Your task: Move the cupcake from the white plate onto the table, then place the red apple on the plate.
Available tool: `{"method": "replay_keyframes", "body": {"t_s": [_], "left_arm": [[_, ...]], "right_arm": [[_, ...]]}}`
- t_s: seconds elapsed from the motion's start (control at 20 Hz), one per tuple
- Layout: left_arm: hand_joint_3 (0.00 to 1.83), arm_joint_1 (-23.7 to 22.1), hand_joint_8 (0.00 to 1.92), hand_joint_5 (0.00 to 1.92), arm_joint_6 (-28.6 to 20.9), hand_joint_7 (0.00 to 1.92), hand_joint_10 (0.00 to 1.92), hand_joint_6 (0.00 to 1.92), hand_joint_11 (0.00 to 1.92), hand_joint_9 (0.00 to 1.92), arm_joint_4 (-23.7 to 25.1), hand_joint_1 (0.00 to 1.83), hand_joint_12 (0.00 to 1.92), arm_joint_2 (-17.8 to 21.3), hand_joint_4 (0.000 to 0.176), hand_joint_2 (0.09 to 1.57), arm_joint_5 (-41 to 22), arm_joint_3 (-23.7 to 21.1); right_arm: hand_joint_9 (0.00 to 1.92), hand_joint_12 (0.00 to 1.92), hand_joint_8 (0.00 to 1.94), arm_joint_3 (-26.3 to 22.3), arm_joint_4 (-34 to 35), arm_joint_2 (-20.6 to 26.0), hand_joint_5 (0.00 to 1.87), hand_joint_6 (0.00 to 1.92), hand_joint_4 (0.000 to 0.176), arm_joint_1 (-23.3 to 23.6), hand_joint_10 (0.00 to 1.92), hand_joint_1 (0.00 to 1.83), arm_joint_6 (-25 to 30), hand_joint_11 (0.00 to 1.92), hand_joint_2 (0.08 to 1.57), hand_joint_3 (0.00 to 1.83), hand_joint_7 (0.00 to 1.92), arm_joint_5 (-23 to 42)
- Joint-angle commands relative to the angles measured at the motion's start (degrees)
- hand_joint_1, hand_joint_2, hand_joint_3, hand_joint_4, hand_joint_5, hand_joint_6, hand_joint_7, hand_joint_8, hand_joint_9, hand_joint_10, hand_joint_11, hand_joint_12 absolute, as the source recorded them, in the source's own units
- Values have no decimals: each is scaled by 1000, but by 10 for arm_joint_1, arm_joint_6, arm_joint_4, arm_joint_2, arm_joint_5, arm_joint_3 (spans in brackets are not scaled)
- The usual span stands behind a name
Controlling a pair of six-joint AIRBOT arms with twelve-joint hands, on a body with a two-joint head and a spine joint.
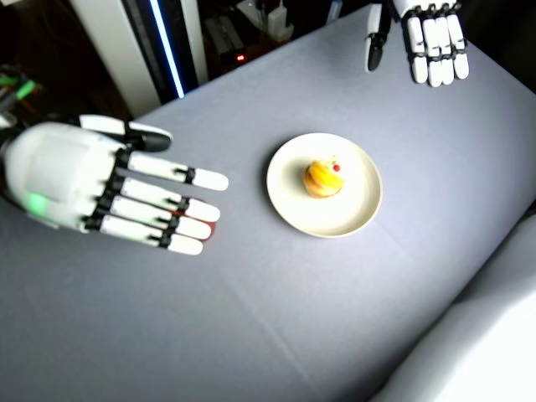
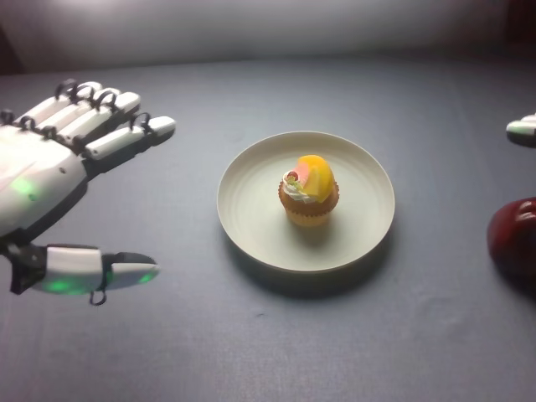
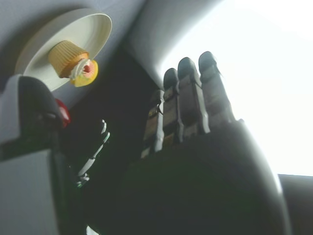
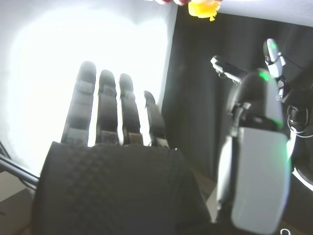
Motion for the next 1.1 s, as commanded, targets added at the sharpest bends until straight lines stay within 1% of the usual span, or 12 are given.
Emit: {"method": "replay_keyframes", "body": {"t_s": [0.0, 0.1, 0.15, 0.2, 0.4, 0.6, 0.65, 0.75, 0.85, 0.95, 1.0, 1.05], "left_arm": [[15, -8, 2, 101, -5, 17, 2, 0, 0, 0, 5, 553, 0, 0, 157, 886, -63, 5], [6, -24, 6, 121, -11, 29, 0, 8, 0, 0, 14, 555, 0, -11, 161, 873, -54, 15], [10, -42, 7, 140, -11, 35, 0, 13, 26, 0, 20, 560, 11, -25, 135, 887, -41, 26], [13, -60, 1, 119, -12, 19, 0, 3, 49, 0, 29, 530, 21, -39, 168, 898, -26, 38], [0, -143, 0, 156, -67, 2, 2, 18, 106, 12, 87, 506, 47, -112, 176, 874, 56, 104], [0, -212, 9, 236, -120, 123, 2, 7, 122, 105, 147, 846, 193, -187, 105, 854, 128, 169], [0, -221, 5, 246, -120, 137, 3, 3, 59, 130, 154, 875, 400, -198, 111, 844, 140, 178], [3, -236, 2, 243, -120, 135, 1, 1, 5, 181, 166, 864, 669, -222, 170, 876, 171, 197], [3, -246, 2, 208, -120, 142, 0, 1, 0, 150, 174, 879, 606, -243, 176, 888, 196, 214], [0, -250, 8, 199, -120, 167, 8, 2, 0, 167, 177, 889, 503, -261, 176, 887, 213, 229], [0, -253, 8, 200, -120, 217, 5, 0, 18, 235, 183, 880, 604, -269, 159, 886, 224, 234], [0, -255, 5, 202, -120, 283, 2, 0, 3, 297, 186, 864, 735, -273, 172, 896, 230, 237]], "right_arm": [[243, 487, 6, 4, 14, 0, 317, 10, 20, 2, 16, 755, 3, 46, 1114, 14, 289, 70], [232, 478, 2, 6, 14, 0, 319, 8, 28, 2, 8, 753, 3, 31, 1120, 13, 283, 70], [243, 484, 4, 6, 14, -1, 329, 10, 28, 2, 11, 755, 3, 46, 1119, 9, 290, 70], [250, 485, 5, 7, 14, -1, 331, 8, 19, 2, 11, 746, 3, 60, 1119, 7, 295, 70], [225, 364, 0, 7, 8, -3, 258, 0, 52, 2, 0, 745, 3, 106, 1128, 7, 261, 76], [197, 273, 1, 11, 2, -12, 244, 3, 64, 8, 3, 694, 3, 150, 1133, 0, 211, 80], [186, 262, 0, 12, 1, -14, 237, 0, 52, 11, 0, 695, 3, 143, 1145, 5, 209, 80], [173, 141, 0, 15, 0, -19, 179, 0, 60, 16, 0, 672, 2, 160, 1179, 0, 176, 81], [141, 111, 0, 19, 0, -23, 147, 0, 92, 20, 0, 615, 2, 168, 1205, 5, 148, 81], [150, 118, 0, 21, 0, -25, 128, 0, 93, 23, 4, 611, 2, 207, 1226, 11, 135, 81], [156, 119, 3, 21, 0, -25, 121, 0, 94, 24, 6, 615, 2, 215, 1233, 12, 139, 81], [156, 117, 0, 21, 1, -25, 122, 0, 96, 24, 5, 609, 2, 220, 1229, 8, 129, 81]]}}
